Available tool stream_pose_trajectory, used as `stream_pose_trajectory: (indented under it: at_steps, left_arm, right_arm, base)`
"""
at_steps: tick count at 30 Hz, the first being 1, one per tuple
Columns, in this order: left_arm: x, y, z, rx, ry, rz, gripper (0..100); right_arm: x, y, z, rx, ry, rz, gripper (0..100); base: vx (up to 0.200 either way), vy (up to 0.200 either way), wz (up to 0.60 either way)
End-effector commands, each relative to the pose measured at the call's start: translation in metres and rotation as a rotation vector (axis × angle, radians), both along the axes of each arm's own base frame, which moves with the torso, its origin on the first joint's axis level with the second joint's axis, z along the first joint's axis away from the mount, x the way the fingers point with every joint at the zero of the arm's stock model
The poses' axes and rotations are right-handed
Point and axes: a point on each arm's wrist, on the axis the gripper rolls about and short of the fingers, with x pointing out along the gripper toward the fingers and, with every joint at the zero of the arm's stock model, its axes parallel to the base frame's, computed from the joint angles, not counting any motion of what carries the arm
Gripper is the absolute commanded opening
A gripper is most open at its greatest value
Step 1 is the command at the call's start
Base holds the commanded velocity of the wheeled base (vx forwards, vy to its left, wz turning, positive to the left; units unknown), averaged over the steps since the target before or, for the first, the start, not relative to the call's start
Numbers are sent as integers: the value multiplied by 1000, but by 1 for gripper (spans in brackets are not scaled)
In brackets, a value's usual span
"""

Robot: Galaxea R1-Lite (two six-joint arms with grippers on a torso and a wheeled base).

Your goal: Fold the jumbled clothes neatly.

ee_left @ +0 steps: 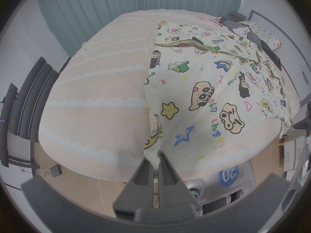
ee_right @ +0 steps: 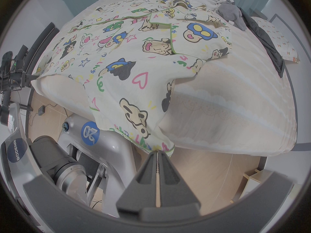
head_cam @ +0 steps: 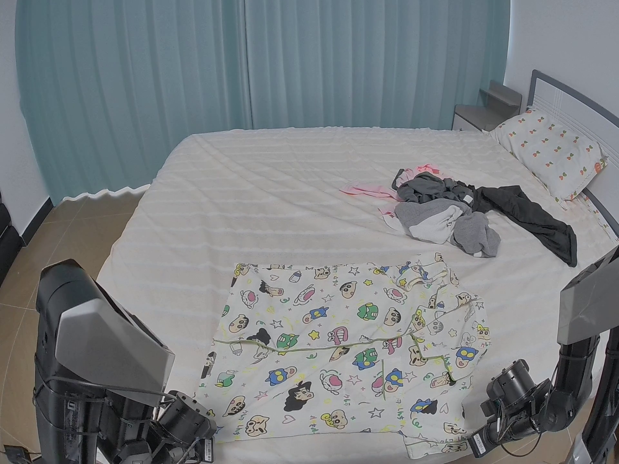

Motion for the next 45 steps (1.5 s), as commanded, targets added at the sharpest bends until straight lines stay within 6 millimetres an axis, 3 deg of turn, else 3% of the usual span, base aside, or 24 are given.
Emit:
stream_pose_trajectory:
  at_steps: [1,4,5,12,13,18,23,27,29,32,43,45]
  left_arm:
    - [-6,1,3,7,14,-13,0]
    - [-6,1,5,-6,19,-17,0]
    - [-6,1,5,-6,19,-17,100]
    - [-4,0,9,-38,-2,-10,100]
    - [-3,0,10,-41,-5,-9,100]
    - [0,0,21,-75,-57,2,100]
    - [7,3,51,-169,-196,25,100]
    - [16,0,79,-285,-361,40,100]
    - [26,-3,96,-349,-462,55,100]
    - [38,-7,106,-417,-523,100,100]
    - [55,-16,125,-646,-644,246,100]
    - [55,-17,123,-658,-639,255,100]
  right_arm:
    - [-4,-2,3,0,0,0,0]
    - [-6,-1,8,3,-5,8,0]
    - [-6,-1,8,3,-5,8,0]
    - [-9,-1,14,9,-19,18,0]
    - [-9,-1,15,7,-18,18,100]
    - [-8,-2,25,32,-70,12,100]
    - [3,-2,56,130,-273,-26,100]
    - [25,3,81,231,-429,-84,100]
    - [57,19,101,377,-519,-199,100]
    - [89,36,117,523,-567,-329,100]
    - [149,59,93,639,-520,-525,100]
    - [168,62,90,683,-527,-584,100]
  base:
    - [0,0,0]
    - [0,0,0]
    - [0,0,0]
    - [0,0,0]
    - [0,0,0]
    - [0,0,0]
    - [0,0,0]
    - [0,0,0]
    - [0,0,0]
    - [0,0,0]
    - [0,0,0]
    - [200,0,0]
